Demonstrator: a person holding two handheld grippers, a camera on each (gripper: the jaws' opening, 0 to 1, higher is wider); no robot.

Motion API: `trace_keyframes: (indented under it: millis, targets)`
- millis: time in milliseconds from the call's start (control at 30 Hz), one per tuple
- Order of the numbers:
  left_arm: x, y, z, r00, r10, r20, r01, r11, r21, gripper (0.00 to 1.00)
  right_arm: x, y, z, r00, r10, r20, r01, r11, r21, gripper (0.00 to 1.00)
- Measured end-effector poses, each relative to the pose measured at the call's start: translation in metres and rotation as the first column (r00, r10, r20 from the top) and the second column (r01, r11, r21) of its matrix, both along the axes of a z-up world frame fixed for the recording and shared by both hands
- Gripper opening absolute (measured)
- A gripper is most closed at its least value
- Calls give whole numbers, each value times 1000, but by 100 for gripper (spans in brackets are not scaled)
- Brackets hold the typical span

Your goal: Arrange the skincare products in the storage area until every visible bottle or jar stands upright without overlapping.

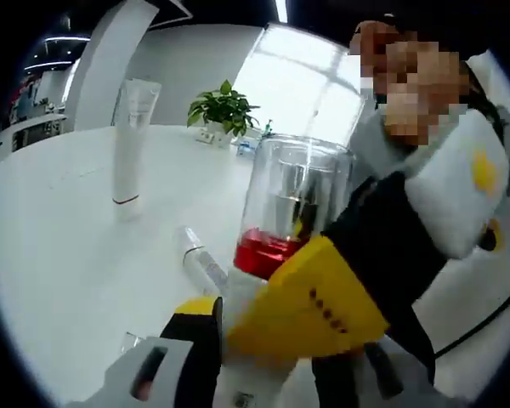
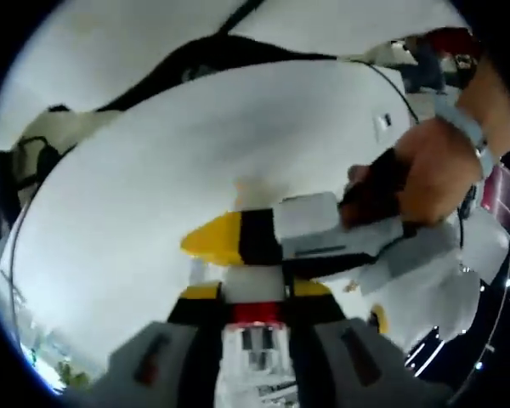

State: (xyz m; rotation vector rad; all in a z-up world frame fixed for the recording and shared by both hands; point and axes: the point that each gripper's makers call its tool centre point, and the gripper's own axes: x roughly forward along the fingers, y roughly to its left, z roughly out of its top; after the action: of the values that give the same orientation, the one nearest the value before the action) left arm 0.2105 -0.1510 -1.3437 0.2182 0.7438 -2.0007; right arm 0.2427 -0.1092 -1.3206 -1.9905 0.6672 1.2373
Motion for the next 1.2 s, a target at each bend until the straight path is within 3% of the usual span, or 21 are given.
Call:
trace_keyframes:
  millis: [200,367,433,733,967,1067,1200]
  targets:
    - [-2,1,-4,1000,-14,1,14,1000,9,44,2,5,-1,998,65,0,-65,998,-15,26]
    - [-16,8,-11,992,-111,60,109,993,34,38,-4,7,-2,992,122,-19,-122,992,-27,26]
    - [-15,6,-10,995,-96,43,94,995,28,38,-6,6,0,993,116,-22,-117,993,-29,26]
    - [-9,0,-7,994,-68,88,70,997,-19,38,-9,4,1,980,196,-40,-199,978,-61,26]
    - [-4,3,-5,994,8,110,-1,998,-60,38,-8,10,0,962,270,-34,-272,958,-88,27]
    - [-1,4,-4,988,28,153,-15,996,-85,38,-9,14,1,952,305,-31,-307,947,-91,28]
    - [2,4,-3,985,46,164,-29,994,-102,38,-8,16,0,952,306,-20,-306,947,-93,28]
